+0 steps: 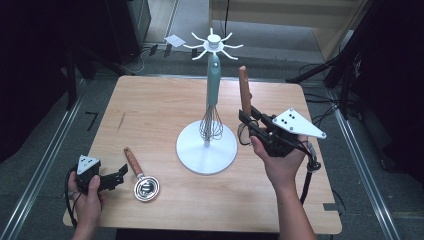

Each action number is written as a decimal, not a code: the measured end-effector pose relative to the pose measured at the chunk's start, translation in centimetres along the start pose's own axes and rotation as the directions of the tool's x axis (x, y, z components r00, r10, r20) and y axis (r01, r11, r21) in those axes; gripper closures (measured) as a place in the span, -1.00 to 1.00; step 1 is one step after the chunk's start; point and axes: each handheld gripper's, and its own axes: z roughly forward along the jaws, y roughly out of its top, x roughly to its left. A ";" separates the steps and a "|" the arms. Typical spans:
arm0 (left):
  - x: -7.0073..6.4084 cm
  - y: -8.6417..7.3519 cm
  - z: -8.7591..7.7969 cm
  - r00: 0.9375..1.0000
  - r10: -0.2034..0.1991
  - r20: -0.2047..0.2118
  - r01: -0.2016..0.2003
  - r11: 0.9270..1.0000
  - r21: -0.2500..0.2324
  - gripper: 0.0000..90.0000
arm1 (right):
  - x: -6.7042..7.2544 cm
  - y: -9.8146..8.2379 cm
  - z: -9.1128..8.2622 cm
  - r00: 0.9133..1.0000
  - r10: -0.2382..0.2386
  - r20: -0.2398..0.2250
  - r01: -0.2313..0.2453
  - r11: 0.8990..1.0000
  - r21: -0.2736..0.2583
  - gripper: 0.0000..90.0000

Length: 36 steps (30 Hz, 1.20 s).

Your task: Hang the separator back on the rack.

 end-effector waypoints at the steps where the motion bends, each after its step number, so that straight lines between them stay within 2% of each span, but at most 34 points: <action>1: 0.0 0.0 0.0 1.000 0.000 -0.001 0.000 1.000 0.001 -1.00 | 0.0 0.0 0.0 1.000 0.000 0.000 0.000 1.000 0.000 0.58; 12: 0.0 0.0 0.0 1.000 0.001 0.004 -0.001 1.000 0.002 -1.00 | 0.6 1.7 -0.3 1.000 -0.022 -0.006 0.021 0.999 -0.048 0.58; 19: 0.0 0.0 0.0 1.000 0.001 0.004 -0.001 1.000 0.004 -1.00 | 1.0 2.3 -0.3 1.000 -0.018 -0.014 0.017 0.998 -0.059 0.58; 36: 0.0 0.0 0.0 1.000 0.001 0.005 -0.001 1.000 0.003 -1.00 | 1.3 2.6 0.8 0.999 -0.022 -0.028 0.020 0.999 -0.051 0.58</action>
